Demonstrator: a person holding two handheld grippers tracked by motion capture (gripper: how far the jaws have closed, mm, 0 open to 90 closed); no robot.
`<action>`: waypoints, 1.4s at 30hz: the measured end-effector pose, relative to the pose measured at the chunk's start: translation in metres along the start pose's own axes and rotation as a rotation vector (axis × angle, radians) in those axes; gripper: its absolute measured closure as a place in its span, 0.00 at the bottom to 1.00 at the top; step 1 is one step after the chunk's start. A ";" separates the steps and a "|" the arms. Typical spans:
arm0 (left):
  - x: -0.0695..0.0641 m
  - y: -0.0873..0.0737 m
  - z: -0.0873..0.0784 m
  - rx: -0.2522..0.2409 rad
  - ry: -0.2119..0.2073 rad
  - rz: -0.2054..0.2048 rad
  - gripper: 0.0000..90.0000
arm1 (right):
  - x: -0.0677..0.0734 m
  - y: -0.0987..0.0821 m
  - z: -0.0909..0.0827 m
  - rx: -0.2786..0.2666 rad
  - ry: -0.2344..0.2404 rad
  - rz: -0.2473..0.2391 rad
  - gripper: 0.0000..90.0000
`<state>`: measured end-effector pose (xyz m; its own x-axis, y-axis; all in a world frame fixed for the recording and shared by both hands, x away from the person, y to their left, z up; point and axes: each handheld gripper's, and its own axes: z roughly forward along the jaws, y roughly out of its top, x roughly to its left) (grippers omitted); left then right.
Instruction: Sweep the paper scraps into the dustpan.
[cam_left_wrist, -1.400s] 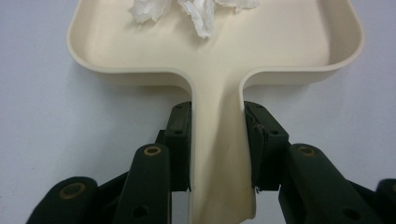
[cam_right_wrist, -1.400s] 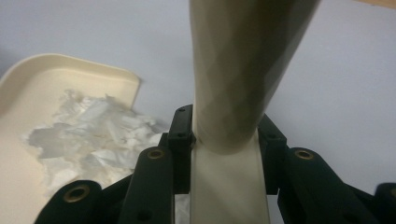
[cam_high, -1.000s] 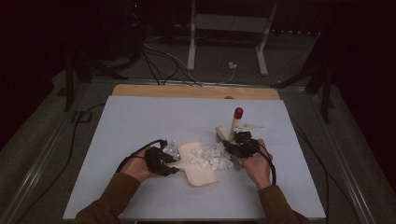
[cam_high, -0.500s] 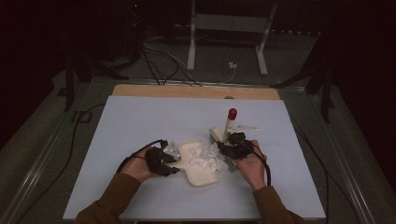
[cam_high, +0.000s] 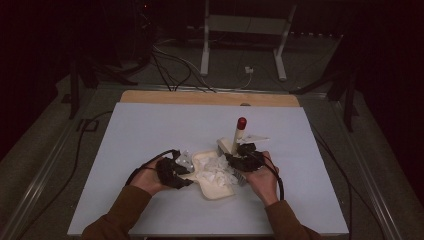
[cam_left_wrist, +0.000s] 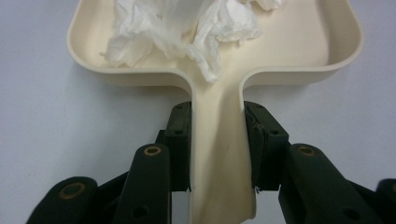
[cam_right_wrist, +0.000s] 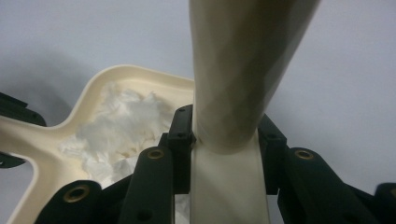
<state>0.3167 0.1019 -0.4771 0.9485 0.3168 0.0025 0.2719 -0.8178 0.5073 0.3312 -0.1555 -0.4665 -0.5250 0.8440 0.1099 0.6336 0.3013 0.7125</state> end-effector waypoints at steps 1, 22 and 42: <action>0.000 0.000 0.000 -0.001 -0.001 0.000 0.74 | 0.001 0.000 0.000 0.001 0.001 -0.001 0.74; -0.001 -0.001 0.002 -0.018 -0.006 -0.017 0.74 | 0.028 0.004 0.000 0.004 0.048 -0.027 0.74; -0.002 -0.004 0.004 -0.034 -0.004 -0.033 0.74 | 0.046 0.004 0.000 0.012 0.054 -0.085 0.74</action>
<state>0.3143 0.1024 -0.4824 0.9397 0.3414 -0.0181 0.2974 -0.7902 0.5358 0.3094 -0.1159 -0.4586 -0.6065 0.7903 0.0870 0.5922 0.3761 0.7126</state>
